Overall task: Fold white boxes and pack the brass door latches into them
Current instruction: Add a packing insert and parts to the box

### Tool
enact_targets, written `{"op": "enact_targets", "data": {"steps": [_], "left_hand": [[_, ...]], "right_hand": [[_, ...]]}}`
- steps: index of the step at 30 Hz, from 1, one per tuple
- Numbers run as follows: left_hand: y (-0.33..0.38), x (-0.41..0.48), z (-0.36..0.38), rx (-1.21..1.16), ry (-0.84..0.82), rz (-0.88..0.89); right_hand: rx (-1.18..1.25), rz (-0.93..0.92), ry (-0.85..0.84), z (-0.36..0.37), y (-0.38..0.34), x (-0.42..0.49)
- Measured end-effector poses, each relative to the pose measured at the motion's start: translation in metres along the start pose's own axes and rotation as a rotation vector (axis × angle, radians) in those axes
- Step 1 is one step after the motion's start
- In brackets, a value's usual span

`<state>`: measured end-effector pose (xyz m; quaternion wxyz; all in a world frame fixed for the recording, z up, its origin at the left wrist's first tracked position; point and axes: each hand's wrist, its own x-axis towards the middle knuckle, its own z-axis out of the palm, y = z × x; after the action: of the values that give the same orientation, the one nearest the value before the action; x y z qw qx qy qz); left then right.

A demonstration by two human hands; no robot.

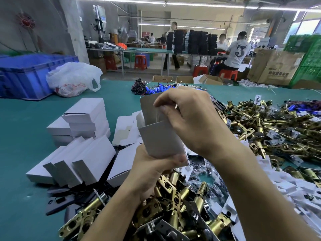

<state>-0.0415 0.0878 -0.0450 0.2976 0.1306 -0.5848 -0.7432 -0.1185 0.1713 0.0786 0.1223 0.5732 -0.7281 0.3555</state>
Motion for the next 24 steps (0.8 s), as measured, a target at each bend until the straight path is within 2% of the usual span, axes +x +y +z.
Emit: {"op": "enact_targets", "data": {"steps": [4,9,17,20,24], "left_hand": [[0.002,0.000,0.001,-0.031,0.007,0.001],[0.002,-0.001,0.000,-0.135,-0.101,-0.032],[0.001,-0.004,-0.008,-0.122,-0.269,-0.065],[-0.002,-0.005,-0.005,-0.065,-0.249,-0.076],[-0.010,-0.001,-0.001,0.098,-0.141,-0.030]], "right_hand": [[-0.185,0.034,0.035,0.006,-0.003,-0.004],[-0.340,0.141,0.107,0.005,-0.006,-0.008],[-0.189,-0.033,-0.001,0.001,-0.018,-0.003],[-0.240,0.016,0.071,0.002,-0.015,-0.004],[-0.271,0.110,0.157,0.002,-0.010,-0.010]]}}
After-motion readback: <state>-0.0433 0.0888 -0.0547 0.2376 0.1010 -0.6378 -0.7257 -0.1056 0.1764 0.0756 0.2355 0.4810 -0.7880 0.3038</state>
